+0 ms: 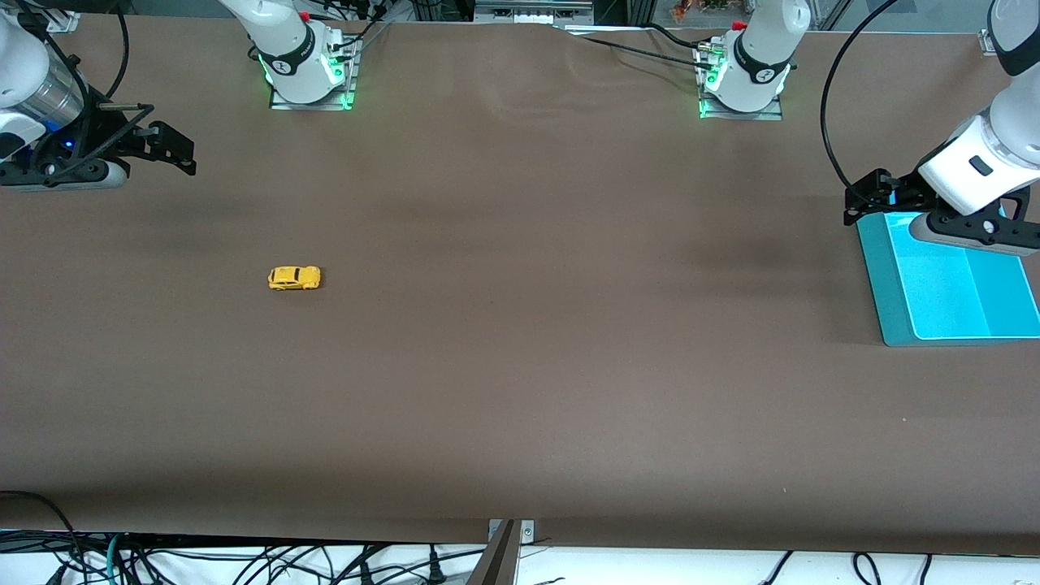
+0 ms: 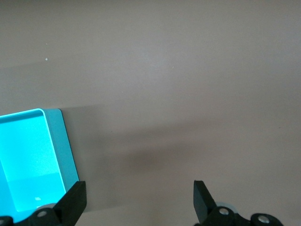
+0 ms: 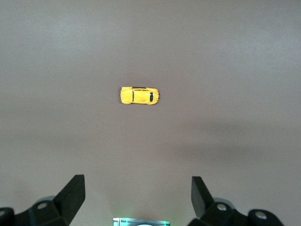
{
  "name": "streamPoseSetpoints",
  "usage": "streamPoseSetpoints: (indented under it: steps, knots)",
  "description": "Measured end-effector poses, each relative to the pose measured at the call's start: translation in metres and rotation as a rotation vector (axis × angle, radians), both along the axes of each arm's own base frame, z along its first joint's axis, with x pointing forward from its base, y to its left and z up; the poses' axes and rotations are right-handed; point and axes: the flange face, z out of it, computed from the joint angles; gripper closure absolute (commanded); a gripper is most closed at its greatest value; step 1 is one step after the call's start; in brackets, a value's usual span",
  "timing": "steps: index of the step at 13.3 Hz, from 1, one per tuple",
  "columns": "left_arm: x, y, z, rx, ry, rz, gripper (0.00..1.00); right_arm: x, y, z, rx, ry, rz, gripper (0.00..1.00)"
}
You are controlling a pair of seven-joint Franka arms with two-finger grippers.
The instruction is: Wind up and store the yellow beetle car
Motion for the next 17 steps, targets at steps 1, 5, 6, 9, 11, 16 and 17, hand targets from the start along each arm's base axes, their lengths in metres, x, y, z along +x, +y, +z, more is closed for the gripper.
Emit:
streamPoseSetpoints:
  steps: [1, 5, 6, 9, 11, 16, 17]
  knots:
    - [0.0, 0.0, 0.002, 0.0, -0.002, 0.004, 0.0, 0.001, 0.0, -0.001, 0.0, 0.001, 0.003, 0.0]
    - [-0.003, 0.001, 0.017, 0.002, -0.011, 0.057, 0.0, 0.001, 0.0, 0.001, 0.001, -0.003, 0.002, 0.0]
    - [-0.003, 0.001, 0.019, 0.001, -0.013, 0.059, 0.0, 0.001, 0.0, 0.002, 0.001, -0.004, 0.003, 0.0]
    - [-0.003, 0.007, 0.019, 0.001, -0.013, 0.071, 0.0, 0.002, 0.0, 0.0, 0.001, -0.001, 0.007, 0.0]
    - [-0.003, 0.009, 0.019, 0.002, -0.013, 0.075, 0.0, 0.003, 0.001, -0.001, 0.001, 0.002, 0.009, 0.0]
    - [-0.003, 0.009, 0.019, 0.002, -0.009, 0.075, 0.0, 0.003, 0.004, -0.002, 0.001, 0.003, 0.016, 0.0]
    - [-0.003, 0.009, 0.018, 0.002, -0.008, 0.075, 0.0, 0.003, 0.005, -0.002, 0.001, 0.003, 0.016, 0.0]
